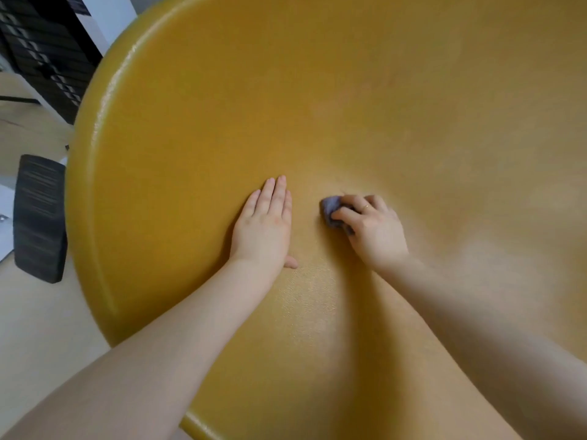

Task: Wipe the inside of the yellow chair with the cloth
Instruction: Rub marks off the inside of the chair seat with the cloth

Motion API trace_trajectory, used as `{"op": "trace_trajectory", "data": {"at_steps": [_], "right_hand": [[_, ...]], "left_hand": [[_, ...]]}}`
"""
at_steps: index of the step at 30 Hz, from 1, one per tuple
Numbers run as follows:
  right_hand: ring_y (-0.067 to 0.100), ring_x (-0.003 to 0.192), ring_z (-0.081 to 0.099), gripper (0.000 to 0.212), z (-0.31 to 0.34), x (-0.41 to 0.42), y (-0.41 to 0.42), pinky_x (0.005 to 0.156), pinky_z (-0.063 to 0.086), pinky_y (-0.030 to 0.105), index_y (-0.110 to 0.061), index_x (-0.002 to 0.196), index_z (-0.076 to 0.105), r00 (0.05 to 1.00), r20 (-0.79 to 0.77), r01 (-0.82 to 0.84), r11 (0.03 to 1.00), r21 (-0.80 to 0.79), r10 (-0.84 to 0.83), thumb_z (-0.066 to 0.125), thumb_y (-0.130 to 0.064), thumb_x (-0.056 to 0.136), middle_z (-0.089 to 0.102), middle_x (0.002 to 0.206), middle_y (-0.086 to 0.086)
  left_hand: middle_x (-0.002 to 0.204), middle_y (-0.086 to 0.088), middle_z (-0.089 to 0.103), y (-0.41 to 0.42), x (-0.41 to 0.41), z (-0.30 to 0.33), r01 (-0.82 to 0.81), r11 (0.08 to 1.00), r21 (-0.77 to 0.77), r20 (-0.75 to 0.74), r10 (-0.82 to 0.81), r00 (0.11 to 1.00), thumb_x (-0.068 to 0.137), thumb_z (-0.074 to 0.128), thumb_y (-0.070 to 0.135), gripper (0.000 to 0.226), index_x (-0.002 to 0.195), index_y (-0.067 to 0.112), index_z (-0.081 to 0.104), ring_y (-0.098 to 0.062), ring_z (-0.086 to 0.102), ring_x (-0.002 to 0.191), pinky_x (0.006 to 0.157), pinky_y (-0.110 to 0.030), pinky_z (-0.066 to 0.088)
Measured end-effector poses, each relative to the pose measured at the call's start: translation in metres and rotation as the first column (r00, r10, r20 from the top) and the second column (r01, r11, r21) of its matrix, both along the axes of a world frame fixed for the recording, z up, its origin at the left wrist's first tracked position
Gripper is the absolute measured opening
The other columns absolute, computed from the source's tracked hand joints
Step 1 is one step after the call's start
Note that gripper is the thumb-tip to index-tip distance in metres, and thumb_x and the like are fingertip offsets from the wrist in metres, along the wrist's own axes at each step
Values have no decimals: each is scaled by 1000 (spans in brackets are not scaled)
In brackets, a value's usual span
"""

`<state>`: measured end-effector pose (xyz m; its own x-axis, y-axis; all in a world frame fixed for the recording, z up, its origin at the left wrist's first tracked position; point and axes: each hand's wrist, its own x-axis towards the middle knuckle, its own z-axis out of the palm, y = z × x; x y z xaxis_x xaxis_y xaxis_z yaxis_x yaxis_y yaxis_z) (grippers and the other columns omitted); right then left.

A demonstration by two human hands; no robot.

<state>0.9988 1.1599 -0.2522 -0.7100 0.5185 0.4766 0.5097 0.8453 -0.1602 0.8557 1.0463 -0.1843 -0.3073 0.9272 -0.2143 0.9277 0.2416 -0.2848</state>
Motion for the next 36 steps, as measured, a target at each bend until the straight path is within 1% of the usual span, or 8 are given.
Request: {"op": "trace_trajectory", "data": {"at_steps": [2,6,13,16,19,24,30,36], "right_hand": [[34,73,56,28,9,-4,30,55,45,34,-15,79,69,990,-54,133,990,48,-131,42,-14,75,68,96,7],[35,69,53,24,11,-30,42,53,36,32,-12,77,68,879,-252,399,914,-73,-404,52,2,66,68,96,7],[31,87,59,41,-21,7,-29,68,51,37,-19,112,51,984,-174,12,988,-151,-38,40,-14,72,69,100,3],[27,87,60,38,-25,23,-33,64,50,33,-16,107,66,996,-62,-62,998,13,62,46,-14,74,69,103,0],[26,82,57,32,-15,13,-8,60,45,29,-16,99,70,998,30,-63,983,170,59,46,-17,78,69,101,0],[28,72,59,28,7,-18,41,56,39,29,-16,92,68,993,-27,121,965,233,-118,45,-9,78,69,100,2],[27,81,47,38,-4,-11,21,60,42,33,-13,91,69,970,-143,196,981,-8,-195,39,-13,69,67,96,6],[31,84,56,39,-32,69,-11,68,46,37,-11,97,68,1000,-31,-5,981,-192,-1,39,-13,72,65,104,6]], "left_hand": [[154,-14,-21,1,-2,-2,16,1000,3,-6,-16,1000,75,56,64,116,147,2,-12,-26,-14,143,115,-35,-6],[153,-14,-22,1,-3,-5,15,1000,10,-8,-15,1000,76,55,64,116,146,2,-14,-26,-15,143,115,-35,-7],[154,-12,-22,0,-1,-6,-4,999,41,22,3,1000,75,58,62,116,147,4,-13,-25,-15,143,115,-34,-8],[154,-13,-23,1,0,-6,-6,999,41,24,5,1000,75,58,61,116,147,4,-13,-26,-15,143,115,-35,-8],[154,-13,-22,2,1,-6,-4,999,43,19,3,1000,76,58,60,115,147,4,-13,-26,-15,143,115,-35,-7],[154,-13,-22,2,3,-8,-12,1000,24,3,12,1000,77,57,60,114,147,4,-14,-26,-15,143,115,-34,-6],[154,-11,-22,3,5,-3,-41,999,2,14,40,999,78,57,60,114,147,4,-14,-25,-15,143,115,-34,-6],[154,-11,-23,2,8,-3,-58,998,-6,30,58,998,77,59,58,114,147,4,-14,-26,-16,143,115,-35,-7]]}}
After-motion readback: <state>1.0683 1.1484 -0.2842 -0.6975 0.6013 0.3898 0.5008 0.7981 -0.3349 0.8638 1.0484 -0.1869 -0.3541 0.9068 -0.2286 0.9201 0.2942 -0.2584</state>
